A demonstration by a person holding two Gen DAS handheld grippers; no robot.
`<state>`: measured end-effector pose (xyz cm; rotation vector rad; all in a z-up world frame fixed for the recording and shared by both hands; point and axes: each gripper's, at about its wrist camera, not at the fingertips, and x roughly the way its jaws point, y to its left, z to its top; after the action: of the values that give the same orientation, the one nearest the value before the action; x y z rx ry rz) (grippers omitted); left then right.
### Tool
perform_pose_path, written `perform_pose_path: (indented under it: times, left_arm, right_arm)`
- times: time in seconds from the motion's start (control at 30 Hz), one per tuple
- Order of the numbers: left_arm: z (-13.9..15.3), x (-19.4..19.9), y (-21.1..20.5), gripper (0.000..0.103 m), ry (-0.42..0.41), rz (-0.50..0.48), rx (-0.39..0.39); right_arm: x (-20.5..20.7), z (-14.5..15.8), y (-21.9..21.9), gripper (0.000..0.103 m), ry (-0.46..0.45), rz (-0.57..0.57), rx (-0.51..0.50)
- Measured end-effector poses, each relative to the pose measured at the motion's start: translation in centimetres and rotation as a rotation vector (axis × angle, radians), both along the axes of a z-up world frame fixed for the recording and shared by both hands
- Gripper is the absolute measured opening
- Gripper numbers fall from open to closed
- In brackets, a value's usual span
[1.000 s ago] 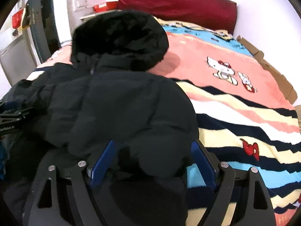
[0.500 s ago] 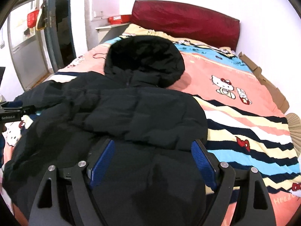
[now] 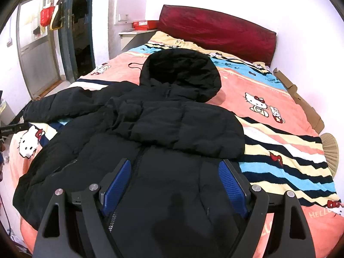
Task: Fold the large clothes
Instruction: 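Grasp the sleeve nearest the left gripper and lift it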
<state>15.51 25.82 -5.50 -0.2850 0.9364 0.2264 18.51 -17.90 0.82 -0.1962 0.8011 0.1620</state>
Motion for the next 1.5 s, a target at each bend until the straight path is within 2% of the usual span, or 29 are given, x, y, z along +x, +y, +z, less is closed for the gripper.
perform_pose_path:
  times: [0.07,0.13,0.37,0.5,0.67,0.8,0.87,0.93,1.0,1.1,1.2,1.5]
  left_arm:
    - [-0.7,-0.5,1.8,0.091,-0.011,0.036,-0.029]
    - [-1.3,-1.0,4.1,0.091,-0.036,0.081,-0.090]
    - [-4.5,-2.4,13.5,0.091,-0.137,0.254,-0.373]
    - [-6.8,-1.9,18.5,0.089,-0.197,0.346,-0.542]
    - [-9.0,-0.3,22.9,0.089,-0.243,0.452,-0.662]
    - [-10.4,1.6,24.6,0.086,-0.276,0.498,-0.746]
    - [-10.8,2.6,25.2,0.081,-0.291,0.502,-0.765]
    - [-11.2,3.8,25.6,0.068,-0.287,0.507,-0.786]
    - [-11.9,4.7,25.6,0.040,-0.260,0.522,-0.786]
    - [-12.9,4.8,25.7,0.021,-0.263,0.537,-0.814]
    - [-12.2,4.7,25.4,0.012,-0.288,0.523,-0.809]
    - [-4.7,5.6,22.0,0.010,-0.307,0.408,-0.618]
  right_arm:
    - [-0.1,0.1,0.7,0.083,0.000,0.002,-0.012]
    - [-0.2,0.2,1.1,0.083,0.001,0.002,-0.009]
    - [0.8,-1.3,1.5,0.083,0.049,-0.026,-0.013]
    - [1.5,-2.1,1.7,0.083,0.078,-0.046,-0.031]
    - [2.0,-2.0,1.7,0.083,0.081,-0.066,-0.053]
    - [2.2,-1.5,1.3,0.083,0.077,-0.084,-0.066]
    - [2.2,-1.4,1.0,0.083,0.076,-0.098,-0.068]
    - [2.0,-1.2,0.5,0.083,0.075,-0.113,-0.070]
    - [1.9,-1.1,0.0,0.083,0.075,-0.121,-0.072]
    - [1.3,-0.8,-0.8,0.083,0.068,-0.130,-0.075]
    - [0.6,-0.3,-2.0,0.083,0.057,-0.151,-0.077]
    - [-1.5,0.8,-5.6,0.083,0.013,-0.212,-0.043]
